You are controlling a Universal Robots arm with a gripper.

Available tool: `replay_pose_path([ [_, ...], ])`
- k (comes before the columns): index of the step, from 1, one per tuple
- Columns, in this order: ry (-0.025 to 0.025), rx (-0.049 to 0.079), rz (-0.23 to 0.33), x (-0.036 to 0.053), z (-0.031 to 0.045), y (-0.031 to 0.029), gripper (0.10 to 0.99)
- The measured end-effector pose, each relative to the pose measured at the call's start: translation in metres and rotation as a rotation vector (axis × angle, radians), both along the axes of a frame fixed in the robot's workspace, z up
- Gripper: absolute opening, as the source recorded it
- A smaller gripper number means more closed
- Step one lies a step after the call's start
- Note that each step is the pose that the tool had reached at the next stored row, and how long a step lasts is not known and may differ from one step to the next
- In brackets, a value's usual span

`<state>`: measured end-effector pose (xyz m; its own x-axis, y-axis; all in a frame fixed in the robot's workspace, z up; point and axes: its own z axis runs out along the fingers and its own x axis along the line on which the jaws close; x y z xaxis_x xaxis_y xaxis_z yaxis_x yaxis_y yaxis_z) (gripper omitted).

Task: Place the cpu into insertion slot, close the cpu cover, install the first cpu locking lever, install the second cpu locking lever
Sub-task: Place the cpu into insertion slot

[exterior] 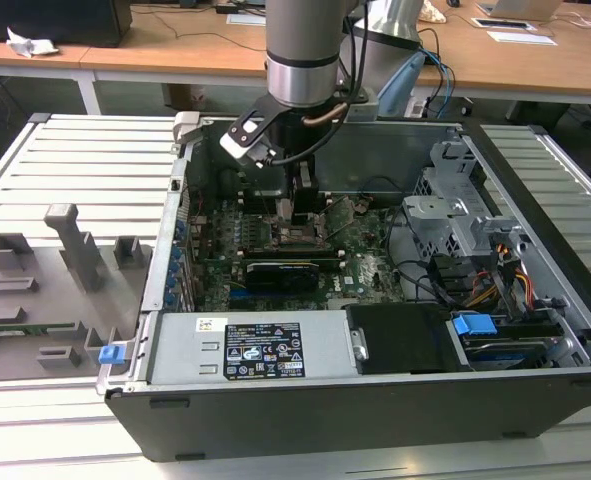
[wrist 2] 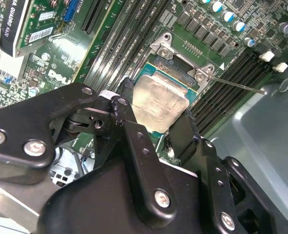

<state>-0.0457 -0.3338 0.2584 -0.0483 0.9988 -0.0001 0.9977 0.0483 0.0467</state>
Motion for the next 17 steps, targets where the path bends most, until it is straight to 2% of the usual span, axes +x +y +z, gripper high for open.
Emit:
replay_pose_path([
  [12,-0.0001,0.000,0.000,0.0000,-0.0019,0.0001,0.541],
  [17,-0.0001,0.000,0.000,0.0002,-0.0050,0.0013,0.541],
])
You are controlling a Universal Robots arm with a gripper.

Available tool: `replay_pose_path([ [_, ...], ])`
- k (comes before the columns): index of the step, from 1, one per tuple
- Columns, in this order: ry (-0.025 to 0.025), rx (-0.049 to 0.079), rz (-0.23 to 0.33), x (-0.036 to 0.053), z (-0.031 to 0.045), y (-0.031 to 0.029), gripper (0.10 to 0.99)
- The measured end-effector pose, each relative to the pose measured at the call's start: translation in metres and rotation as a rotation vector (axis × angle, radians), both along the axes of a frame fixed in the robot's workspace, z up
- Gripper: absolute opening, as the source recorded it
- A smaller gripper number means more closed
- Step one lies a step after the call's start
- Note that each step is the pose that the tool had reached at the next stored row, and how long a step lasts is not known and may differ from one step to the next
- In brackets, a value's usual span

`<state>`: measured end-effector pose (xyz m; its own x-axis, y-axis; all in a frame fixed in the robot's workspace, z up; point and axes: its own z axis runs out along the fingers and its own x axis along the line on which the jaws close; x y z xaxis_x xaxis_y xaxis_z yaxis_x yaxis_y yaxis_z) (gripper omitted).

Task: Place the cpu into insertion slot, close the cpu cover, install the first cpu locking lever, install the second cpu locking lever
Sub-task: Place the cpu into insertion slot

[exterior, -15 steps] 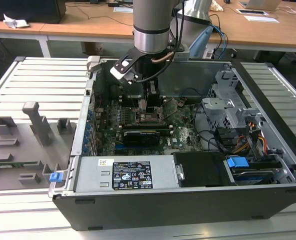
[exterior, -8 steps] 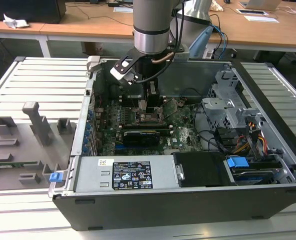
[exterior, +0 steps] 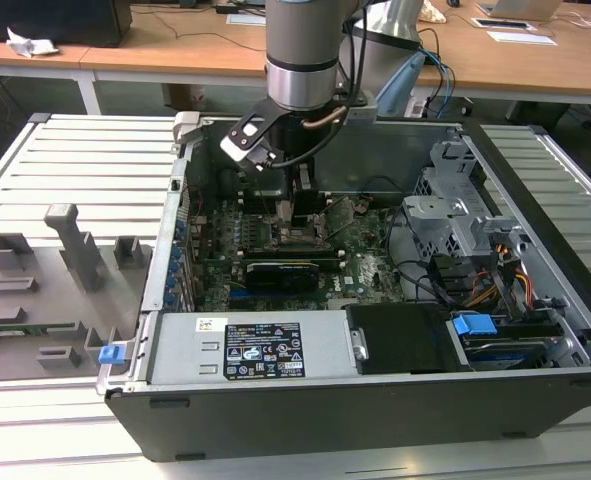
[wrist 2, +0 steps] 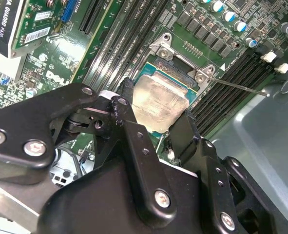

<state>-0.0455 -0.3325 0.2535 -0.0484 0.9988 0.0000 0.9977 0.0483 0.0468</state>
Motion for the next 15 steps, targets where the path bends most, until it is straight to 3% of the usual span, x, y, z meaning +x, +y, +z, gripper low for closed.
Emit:
replay_pose_path([
  [15,0.0000,0.000,0.000,0.0008,-0.0126,0.0041,0.541],
])
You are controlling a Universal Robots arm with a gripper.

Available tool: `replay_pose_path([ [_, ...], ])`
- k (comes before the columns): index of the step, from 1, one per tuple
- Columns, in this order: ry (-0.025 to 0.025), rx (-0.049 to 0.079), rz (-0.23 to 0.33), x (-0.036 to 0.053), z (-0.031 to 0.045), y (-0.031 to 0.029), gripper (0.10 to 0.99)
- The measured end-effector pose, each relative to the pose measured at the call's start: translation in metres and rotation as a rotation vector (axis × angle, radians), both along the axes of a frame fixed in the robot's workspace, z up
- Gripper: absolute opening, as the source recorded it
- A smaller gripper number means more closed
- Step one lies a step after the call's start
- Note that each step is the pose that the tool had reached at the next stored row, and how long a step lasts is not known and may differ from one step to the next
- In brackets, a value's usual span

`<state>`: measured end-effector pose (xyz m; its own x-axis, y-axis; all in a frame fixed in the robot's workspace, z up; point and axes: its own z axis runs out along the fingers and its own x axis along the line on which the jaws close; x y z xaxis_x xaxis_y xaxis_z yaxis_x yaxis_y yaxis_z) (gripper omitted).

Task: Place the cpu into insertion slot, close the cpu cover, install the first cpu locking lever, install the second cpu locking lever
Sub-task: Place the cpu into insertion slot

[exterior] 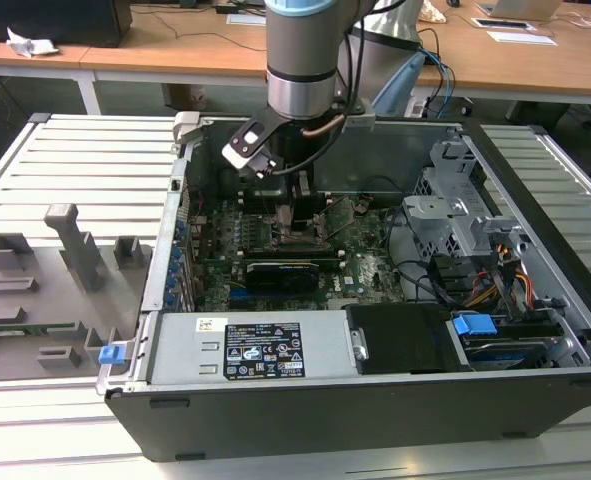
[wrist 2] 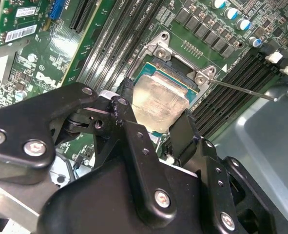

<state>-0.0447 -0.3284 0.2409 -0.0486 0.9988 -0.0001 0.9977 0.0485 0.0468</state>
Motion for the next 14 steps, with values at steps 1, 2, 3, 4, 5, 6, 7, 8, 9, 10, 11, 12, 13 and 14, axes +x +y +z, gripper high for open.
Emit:
replay_pose_path([
  [1,0.0000,0.000,0.000,0.0000,-0.0007,0.0000,0.541],
  [2,0.0000,0.000,0.000,0.0000,-0.0012,0.0000,0.541],
  [3,0.0000,0.000,0.000,0.0000,-0.0016,0.0000,0.541],
  [4,0.0000,0.000,0.000,0.0000,-0.0020,0.0000,0.541],
  [5,0.0000,0.000,0.000,0.0001,-0.0025,0.0000,0.541],
  [6,0.0000,0.000,0.000,0.0001,-0.0028,0.0000,0.541],
  [7,0.0000,0.000,0.000,0.0002,-0.0031,0.0000,0.541],
  [8,0.0001,0.000,0.000,0.0002,-0.0035,0.0000,0.541],
  [9,0.0000,0.000,0.000,0.0003,-0.0040,0.0000,0.541],
  [10,0.0000,0.000,0.000,0.0003,-0.0043,0.0000,0.541],
  [11,0.0001,0.000,0.000,0.0003,-0.0049,0.0000,0.541],
  [12,0.0001,0.000,0.000,0.0003,-0.0051,0.0000,0.541],
  [13,0.0000,0.000,0.000,0.0004,-0.0055,0.0001,0.541],
  [14,-0.0001,0.000,0.000,0.0004,-0.0063,0.0001,0.541],
])
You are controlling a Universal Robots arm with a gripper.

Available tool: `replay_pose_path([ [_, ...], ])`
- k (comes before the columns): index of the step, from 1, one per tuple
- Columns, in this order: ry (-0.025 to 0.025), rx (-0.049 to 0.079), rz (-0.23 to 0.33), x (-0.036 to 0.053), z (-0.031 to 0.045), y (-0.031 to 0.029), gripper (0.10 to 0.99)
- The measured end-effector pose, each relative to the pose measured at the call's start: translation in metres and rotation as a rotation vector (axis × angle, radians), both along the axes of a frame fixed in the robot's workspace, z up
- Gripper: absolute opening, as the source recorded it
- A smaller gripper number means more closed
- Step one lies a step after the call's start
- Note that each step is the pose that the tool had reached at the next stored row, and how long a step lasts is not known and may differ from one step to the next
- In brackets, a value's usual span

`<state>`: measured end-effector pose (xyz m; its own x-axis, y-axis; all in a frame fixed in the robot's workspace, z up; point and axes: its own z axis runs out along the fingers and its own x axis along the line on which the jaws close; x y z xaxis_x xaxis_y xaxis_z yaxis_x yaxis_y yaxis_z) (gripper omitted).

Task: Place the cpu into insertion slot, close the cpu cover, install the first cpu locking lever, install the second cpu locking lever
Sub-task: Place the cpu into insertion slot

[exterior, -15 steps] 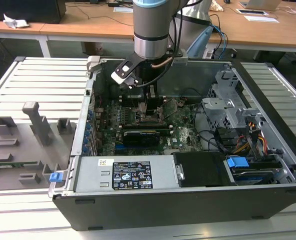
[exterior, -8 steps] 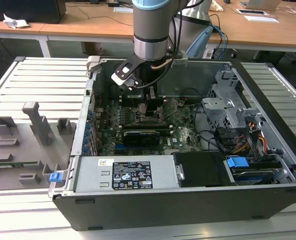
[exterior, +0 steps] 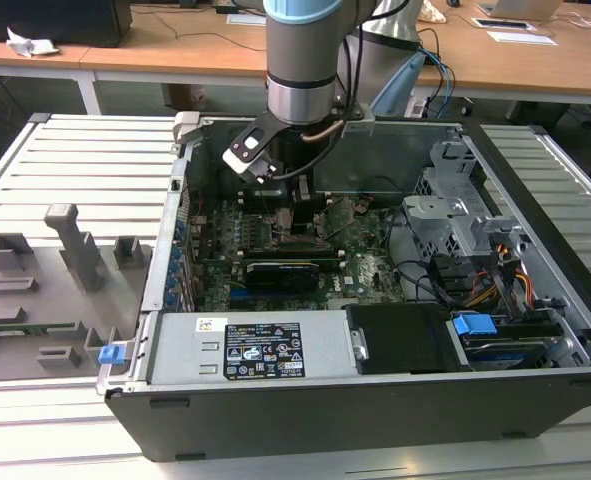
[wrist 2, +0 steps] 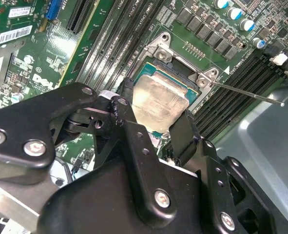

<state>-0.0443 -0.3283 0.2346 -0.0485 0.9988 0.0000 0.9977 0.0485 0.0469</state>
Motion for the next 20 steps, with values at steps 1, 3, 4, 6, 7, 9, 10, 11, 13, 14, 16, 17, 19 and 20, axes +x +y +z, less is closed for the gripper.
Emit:
replay_pose_path([
  [1,0.0001,0.000,0.000,0.0000,-0.0004,0.0000,0.541],
  [3,0.0001,0.000,0.000,0.0000,-0.0014,0.0000,0.541],
  [4,0.0001,0.000,0.000,0.0000,-0.0018,0.0000,0.541],
  [6,0.0001,0.000,0.000,0.0001,-0.0028,0.0000,0.541],
  [7,0.0001,0.000,0.000,0.0002,-0.0033,0.0001,0.541],
  [9,0.0002,0.000,0.000,0.0005,-0.0041,0.0005,0.541],
  [10,0.0002,0.000,0.000,0.0006,-0.0044,0.0009,0.541],
  [11,0.0001,-0.001,-0.001,0.0009,-0.0053,0.0019,0.541],
  [13,0.0001,-0.001,-0.002,0.0012,-0.0069,0.0024,0.541],
  [14,0.0001,-0.001,-0.004,0.0014,-0.0077,0.0026,0.541],
  [16,0.0001,-0.001,-0.012,0.0021,-0.0102,0.0031,0.541],
  [17,0.0002,-0.001,-0.016,0.0022,-0.0110,0.0034,0.541],
  [19,0.0001,-0.001,-0.022,0.0023,-0.0121,0.0044,0.541],
  [20,0.0001,-0.001,-0.023,0.0024,-0.0124,0.0050,0.541],
])
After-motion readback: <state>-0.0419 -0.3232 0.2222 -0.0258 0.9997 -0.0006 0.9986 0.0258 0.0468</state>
